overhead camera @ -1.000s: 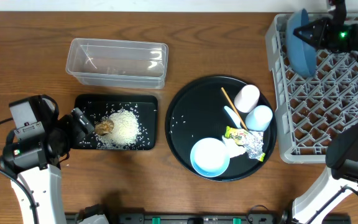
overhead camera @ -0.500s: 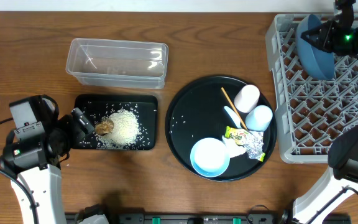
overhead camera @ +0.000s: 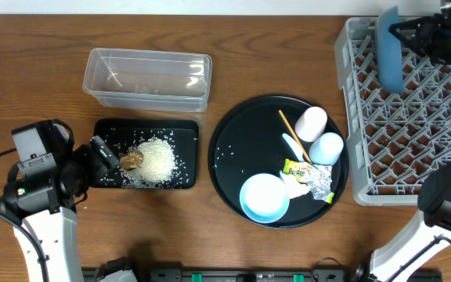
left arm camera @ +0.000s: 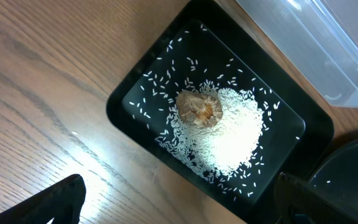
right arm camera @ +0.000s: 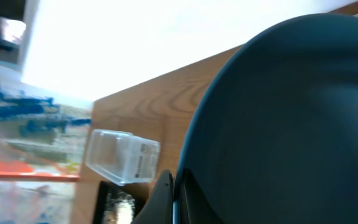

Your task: Sort waste into correct bins and load items into the dishwasher rack

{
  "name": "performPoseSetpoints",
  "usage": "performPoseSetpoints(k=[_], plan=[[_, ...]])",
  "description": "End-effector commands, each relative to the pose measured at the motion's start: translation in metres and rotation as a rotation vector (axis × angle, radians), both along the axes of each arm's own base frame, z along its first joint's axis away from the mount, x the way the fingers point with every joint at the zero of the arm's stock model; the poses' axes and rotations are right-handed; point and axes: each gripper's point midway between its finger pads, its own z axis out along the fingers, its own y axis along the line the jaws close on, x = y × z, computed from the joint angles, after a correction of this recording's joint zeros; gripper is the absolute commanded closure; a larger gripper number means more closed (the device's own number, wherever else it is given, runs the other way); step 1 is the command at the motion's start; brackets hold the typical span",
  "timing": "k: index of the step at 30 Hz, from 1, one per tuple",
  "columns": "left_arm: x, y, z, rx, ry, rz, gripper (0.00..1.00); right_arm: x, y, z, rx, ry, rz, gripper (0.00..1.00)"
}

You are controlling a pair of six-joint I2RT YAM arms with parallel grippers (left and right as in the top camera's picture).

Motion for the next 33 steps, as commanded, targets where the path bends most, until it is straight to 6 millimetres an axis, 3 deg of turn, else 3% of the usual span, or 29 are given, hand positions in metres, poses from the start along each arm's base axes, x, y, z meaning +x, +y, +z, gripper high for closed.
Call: performPoseSetpoints(k=[1, 8, 14, 19, 28, 33], plan=[[0.002, 0.003, 0.008, 0.019, -0.016, -0.011, 0.02, -0.005, 0.012, 0.025, 0.133, -0.015, 0.042, 0.99], [0.002, 0.003, 0.008, 0.019, -0.016, -0.011, 0.02, -0.004, 0.015, 0.031, 0.206, 0.023, 0.03, 0.99], [0.002, 0.003, 0.008, 0.019, -0.016, -0.011, 0.02, 0.0, 0.002, 0.013, 0.143, 0.08, -0.055, 0.99], [0.002, 0.003, 0.008, 0.019, -0.016, -0.012, 0.02, 0.0, 0.001, 0.012, 0.14, 0.084, -0.061, 0.99], [0.002, 0.003, 0.008, 0.019, -0.016, -0.011, 0.02, 0.006, 0.0, -0.013, 0.174, 0.137, -0.051, 0.99], [0.002, 0.003, 0.008, 0.019, -0.016, -0.011, 0.02, 0.009, 0.001, -0.009, 0.203, 0.115, -0.03, 0.99]])
